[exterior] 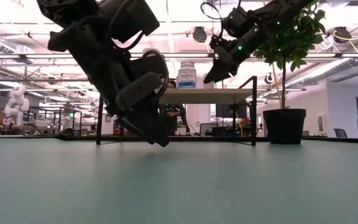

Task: Pick and place medicine bottles onto shelf by color
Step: Put the white bottle on the shelf, then return to Home Position

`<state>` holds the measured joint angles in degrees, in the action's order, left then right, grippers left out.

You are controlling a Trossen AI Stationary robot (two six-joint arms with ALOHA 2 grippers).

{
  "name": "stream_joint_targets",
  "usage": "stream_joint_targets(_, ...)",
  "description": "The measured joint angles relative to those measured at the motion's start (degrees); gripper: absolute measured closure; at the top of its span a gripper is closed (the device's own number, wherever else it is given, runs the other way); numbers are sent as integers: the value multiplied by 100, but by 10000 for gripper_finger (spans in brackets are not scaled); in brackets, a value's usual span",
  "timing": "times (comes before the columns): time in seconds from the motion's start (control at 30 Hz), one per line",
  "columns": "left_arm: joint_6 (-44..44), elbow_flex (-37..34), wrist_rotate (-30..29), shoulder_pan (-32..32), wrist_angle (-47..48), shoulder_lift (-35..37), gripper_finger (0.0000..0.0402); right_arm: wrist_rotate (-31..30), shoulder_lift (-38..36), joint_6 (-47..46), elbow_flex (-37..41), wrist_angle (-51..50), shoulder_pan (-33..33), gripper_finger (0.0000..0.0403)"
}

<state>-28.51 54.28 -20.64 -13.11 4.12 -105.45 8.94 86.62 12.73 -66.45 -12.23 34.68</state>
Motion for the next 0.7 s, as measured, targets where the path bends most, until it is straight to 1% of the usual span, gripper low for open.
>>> stream_joint_targets(0.27,-75,0,-25,21,72,2,105,-13,-202,-95,4,45,-10,166)
stream_joint_targets(0.4,-120,-7,-131,34,142,171,105,9,-531,-152,4,46,-123,142)
stream_joint_targets(0.53,-64,-8,-735,-96,311,537,105,33,-975,-82,123,83,-450,137)
stream_joint_targets(0.6,9,-4,-1154,-208,325,783,105,164,-1234,30,272,134,-727,140)
stream_joint_targets(0.7,210,-4,-1832,-422,504,1207,105,165,-1600,6,636,405,-1259,149)
